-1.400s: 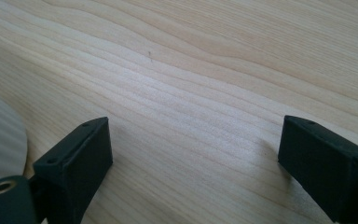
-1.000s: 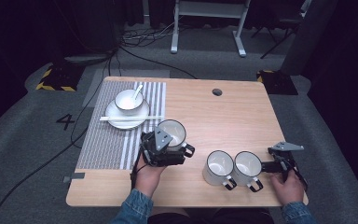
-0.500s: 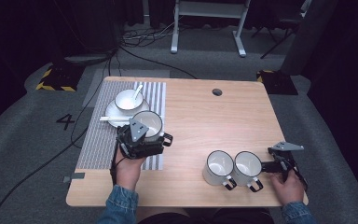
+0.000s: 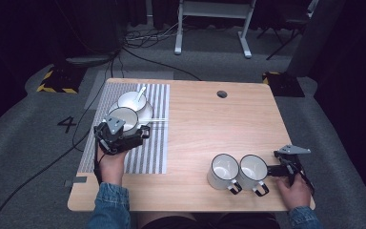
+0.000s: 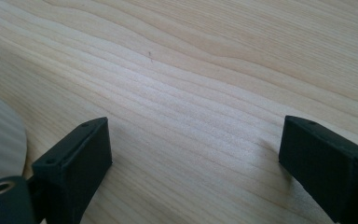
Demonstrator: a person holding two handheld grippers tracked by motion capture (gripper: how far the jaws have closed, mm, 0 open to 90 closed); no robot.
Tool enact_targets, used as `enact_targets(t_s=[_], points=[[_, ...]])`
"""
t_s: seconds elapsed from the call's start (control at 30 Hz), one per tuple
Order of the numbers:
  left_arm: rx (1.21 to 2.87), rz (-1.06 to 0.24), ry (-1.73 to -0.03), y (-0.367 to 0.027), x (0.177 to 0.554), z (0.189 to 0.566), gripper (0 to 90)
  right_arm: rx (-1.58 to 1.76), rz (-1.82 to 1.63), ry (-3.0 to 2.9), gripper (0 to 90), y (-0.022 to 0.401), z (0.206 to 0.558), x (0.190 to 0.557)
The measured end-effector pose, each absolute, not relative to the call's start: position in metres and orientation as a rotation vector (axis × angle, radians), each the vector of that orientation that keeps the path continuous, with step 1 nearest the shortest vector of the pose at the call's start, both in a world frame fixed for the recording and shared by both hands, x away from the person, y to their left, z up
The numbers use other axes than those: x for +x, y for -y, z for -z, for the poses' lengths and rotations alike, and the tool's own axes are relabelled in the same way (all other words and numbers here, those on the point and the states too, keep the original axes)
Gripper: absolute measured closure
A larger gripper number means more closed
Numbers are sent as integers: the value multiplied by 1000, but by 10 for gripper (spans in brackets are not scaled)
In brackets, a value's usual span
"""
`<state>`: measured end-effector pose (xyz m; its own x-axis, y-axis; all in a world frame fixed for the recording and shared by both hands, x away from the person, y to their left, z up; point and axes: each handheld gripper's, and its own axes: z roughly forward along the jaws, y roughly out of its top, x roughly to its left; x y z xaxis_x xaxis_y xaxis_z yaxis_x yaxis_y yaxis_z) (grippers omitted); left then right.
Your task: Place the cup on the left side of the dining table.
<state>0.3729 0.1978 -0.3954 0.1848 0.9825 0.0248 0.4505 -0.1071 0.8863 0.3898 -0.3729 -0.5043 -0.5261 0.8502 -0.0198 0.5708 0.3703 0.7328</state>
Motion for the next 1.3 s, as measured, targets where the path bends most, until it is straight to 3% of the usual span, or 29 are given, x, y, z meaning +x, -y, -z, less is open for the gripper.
enact_targets(t_s=[0.23,0.67,1.3], points=[[1697,-870,-1430,-211,389,415,32,1236,-963,-2241,94,373,504,390],[1811,-762,-1518,-209,414,448,31,1236,-962,-2241,95,373,504,390],[1876,-713,-1557,-209,412,463,31,1237,-963,-2241,94,373,504,390]])
